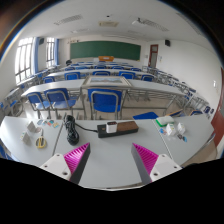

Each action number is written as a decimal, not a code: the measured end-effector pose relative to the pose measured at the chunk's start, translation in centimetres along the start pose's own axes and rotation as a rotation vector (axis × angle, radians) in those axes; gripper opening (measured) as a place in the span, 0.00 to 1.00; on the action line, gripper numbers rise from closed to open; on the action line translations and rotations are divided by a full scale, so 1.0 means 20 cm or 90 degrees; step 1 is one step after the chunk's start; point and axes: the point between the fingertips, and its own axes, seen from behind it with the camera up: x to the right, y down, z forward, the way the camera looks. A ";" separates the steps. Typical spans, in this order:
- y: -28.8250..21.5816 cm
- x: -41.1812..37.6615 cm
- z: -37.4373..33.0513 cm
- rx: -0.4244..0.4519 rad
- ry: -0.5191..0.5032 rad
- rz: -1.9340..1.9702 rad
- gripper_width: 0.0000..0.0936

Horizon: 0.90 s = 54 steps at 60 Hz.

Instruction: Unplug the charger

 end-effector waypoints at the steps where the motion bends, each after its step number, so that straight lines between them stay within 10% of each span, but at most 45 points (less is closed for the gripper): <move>1: -0.01 -0.01 0.05 0.007 -0.006 -0.002 0.92; 25: -0.05 -0.04 1.22 0.054 -0.055 -0.021 0.87; 37: -0.06 -0.03 1.37 0.068 -0.056 -0.001 0.44; 54: -0.10 -0.03 1.35 0.062 -0.078 0.012 0.26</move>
